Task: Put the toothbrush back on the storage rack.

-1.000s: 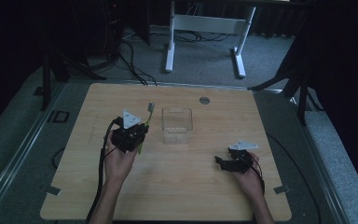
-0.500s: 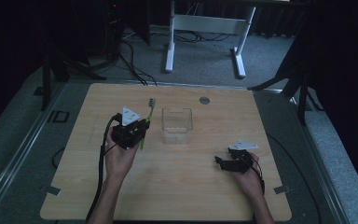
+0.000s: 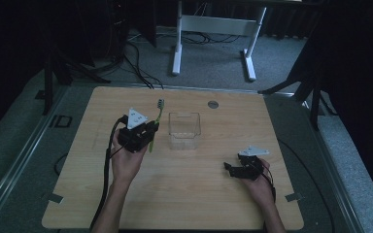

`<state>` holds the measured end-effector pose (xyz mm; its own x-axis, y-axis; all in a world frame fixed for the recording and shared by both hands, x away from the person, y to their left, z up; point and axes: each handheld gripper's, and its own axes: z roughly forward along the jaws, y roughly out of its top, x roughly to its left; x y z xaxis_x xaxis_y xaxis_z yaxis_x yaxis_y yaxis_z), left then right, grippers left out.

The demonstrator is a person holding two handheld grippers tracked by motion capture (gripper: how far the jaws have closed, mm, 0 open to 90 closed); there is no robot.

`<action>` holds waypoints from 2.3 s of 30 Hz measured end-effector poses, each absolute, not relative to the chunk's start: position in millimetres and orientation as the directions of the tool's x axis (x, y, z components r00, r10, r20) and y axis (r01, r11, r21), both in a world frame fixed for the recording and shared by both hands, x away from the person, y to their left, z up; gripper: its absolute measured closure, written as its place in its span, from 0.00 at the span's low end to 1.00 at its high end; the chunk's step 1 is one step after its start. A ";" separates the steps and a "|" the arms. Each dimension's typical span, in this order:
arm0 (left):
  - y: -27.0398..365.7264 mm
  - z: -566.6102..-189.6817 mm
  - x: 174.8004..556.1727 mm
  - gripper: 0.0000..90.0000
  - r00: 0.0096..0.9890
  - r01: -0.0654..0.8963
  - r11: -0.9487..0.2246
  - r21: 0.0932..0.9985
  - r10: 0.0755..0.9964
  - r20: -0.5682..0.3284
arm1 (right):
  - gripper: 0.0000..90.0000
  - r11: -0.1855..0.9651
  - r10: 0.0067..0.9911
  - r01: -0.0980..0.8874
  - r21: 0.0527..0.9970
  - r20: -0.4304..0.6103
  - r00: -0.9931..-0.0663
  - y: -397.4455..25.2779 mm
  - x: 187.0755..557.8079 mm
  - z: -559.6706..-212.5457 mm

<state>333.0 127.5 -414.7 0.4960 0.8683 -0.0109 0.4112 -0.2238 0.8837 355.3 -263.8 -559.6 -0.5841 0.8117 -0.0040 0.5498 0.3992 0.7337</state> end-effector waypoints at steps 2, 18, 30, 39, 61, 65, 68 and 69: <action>127.0 -414.1 333.7 0.90 0.497 0.407 -0.222 0.886 0.868 -0.011 | 0.29 0.399 0.812 0.550 0.734 -0.003 -0.584 -263.8 355.3 -559.6; 120.8 -410.6 340.4 0.90 0.524 0.369 -0.205 0.907 0.851 -0.021 | 0.29 0.399 0.812 0.550 0.733 -0.003 -0.584 -263.8 355.3 -559.5; 117.1 -409.3 343.7 0.90 0.533 0.342 -0.204 0.917 0.846 -0.010 | 0.29 0.401 0.811 0.548 0.734 -0.005 -0.585 -263.9 355.5 -559.6; 115.2 -408.5 347.2 0.90 0.548 0.341 -0.201 0.919 0.836 -0.020 | 0.28 0.401 0.810 0.549 0.733 -0.004 -0.586 -263.4 355.8 -559.5; 110.8 -406.1 352.2 0.90 0.571 0.318 -0.178 0.931 0.820 -0.038 | 0.28 0.401 0.810 0.549 0.733 -0.004 -0.586 -263.4 355.9 -559.5; 111.3 -405.2 353.4 0.90 0.572 0.314 -0.174 0.933 0.819 -0.040 | 0.29 0.401 0.810 0.549 0.733 -0.004 -0.586 -263.4 355.8 -559.5; 111.2 -404.2 354.5 0.90 0.572 0.311 -0.176 0.934 0.820 -0.036 | 0.28 0.401 0.810 0.549 0.733 -0.004 -0.586 -263.4 355.8 -559.5; 111.1 -403.9 355.0 0.90 0.572 0.311 -0.175 0.934 0.820 -0.036 | 0.28 0.401 0.810 0.549 0.733 -0.004 -0.586 -263.4 355.8 -559.5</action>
